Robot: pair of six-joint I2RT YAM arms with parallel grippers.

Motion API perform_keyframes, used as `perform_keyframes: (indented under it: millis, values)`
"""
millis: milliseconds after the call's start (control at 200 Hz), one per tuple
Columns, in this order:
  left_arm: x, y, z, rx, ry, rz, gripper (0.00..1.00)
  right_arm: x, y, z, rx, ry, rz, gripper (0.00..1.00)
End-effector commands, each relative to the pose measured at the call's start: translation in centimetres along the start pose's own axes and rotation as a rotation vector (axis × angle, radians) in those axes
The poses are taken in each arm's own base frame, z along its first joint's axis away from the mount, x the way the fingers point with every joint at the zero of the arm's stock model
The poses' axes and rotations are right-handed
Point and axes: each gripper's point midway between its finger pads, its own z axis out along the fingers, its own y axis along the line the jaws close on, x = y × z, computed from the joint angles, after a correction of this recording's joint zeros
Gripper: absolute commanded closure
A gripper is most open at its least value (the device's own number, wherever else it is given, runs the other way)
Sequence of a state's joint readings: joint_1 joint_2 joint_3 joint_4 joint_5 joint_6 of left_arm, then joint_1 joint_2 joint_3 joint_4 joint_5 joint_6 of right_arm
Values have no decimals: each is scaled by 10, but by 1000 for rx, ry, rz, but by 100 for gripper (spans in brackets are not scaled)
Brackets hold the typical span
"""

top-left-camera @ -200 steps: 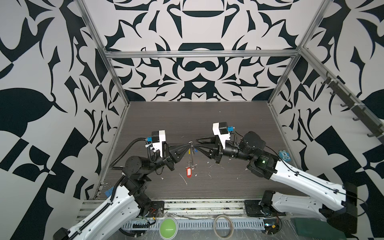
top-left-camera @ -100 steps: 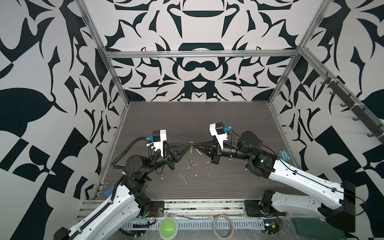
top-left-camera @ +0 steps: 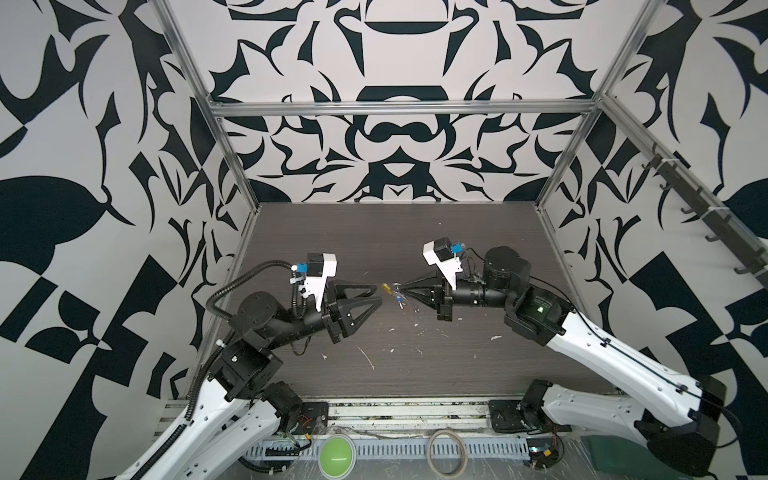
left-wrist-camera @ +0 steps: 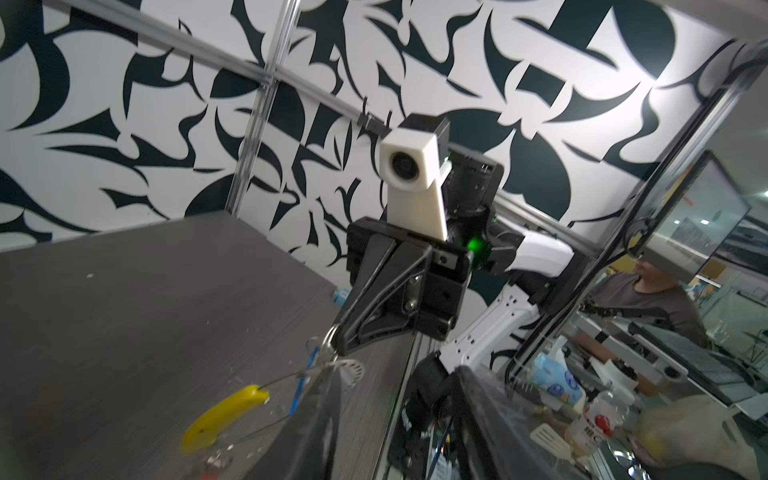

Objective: Remove the keys from the keyring

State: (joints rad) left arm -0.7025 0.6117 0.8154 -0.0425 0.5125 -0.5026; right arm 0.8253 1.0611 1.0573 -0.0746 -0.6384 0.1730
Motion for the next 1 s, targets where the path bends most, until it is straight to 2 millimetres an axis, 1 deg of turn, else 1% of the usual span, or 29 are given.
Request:
perform_keyframes:
  millis: [0,185,265,335,490,675,815,1000]
  values:
    - [37,13,0,-58,205,-52,55,-14,18,-7,-66,9,-68,100]
    - [43,16,6,-73,311,-91,55,-12,20,-6,-83,34,-58,100]
    - [45,18,9,-74,339,-104,58,-10,19,-4,-79,48,-50,100]
    - [44,18,12,-71,347,-109,59,-9,18,-3,-81,56,-45,100]
    - [41,17,13,-74,360,-98,66,-7,18,-3,-83,64,-43,100]
    - [41,20,17,-78,378,-94,68,-6,18,-3,-87,67,-43,100]
    - [39,20,19,-73,387,-86,72,-5,18,-2,-91,70,-42,100]
    - [39,20,22,-61,402,-84,72,-4,18,-1,-96,73,-38,100]
